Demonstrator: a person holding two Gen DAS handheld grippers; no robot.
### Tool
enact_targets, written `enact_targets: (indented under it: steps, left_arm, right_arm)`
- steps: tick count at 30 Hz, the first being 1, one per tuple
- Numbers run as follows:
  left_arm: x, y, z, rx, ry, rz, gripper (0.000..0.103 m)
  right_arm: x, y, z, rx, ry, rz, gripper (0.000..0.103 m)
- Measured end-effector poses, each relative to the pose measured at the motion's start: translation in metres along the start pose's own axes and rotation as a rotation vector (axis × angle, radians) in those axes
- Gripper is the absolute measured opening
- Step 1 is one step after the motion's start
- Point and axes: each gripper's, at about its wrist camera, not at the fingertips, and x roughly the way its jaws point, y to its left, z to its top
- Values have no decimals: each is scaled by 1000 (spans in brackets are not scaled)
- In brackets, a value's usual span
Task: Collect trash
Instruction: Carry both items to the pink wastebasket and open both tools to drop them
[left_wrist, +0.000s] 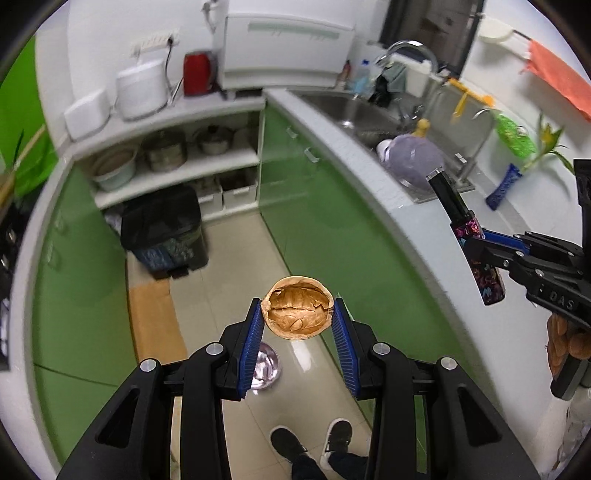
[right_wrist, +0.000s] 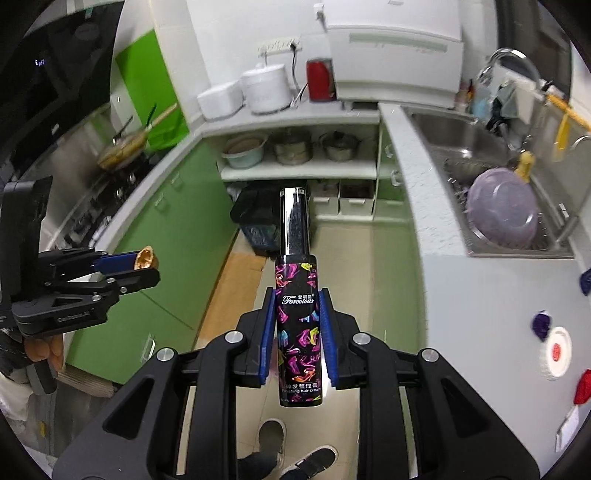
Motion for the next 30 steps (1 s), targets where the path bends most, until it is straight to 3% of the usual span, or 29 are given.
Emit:
enact_targets:
  steps: [5,10,14,15,16,22,30]
  left_arm:
    - [100,36,-45,-45,55,-10,37]
    - [213,72,-99,-79,103,-21,37]
    - [281,97,-126,-110,120,-18,42]
    - [295,103,-132,-123,125,-16,65]
    - [307,110,-137,-138,122,-10,96]
    - [335,138,-154,-187,114,7,97]
    - [316,173,-161,-271,89,28,98]
  right_arm:
    - [85,-3,-34,-26,55,-16,23]
    - [191,-24,-96,13,109,-16,23]
    - [260,-37,-139,28,146,-14,23]
    - [270,-39,-145,28,153,-14,23]
    - [285,-40,-153,27,161,-16,23]
    - [339,-35,-175,-7,205,-6,23]
    - [382,0,-175,-83,268,72,23]
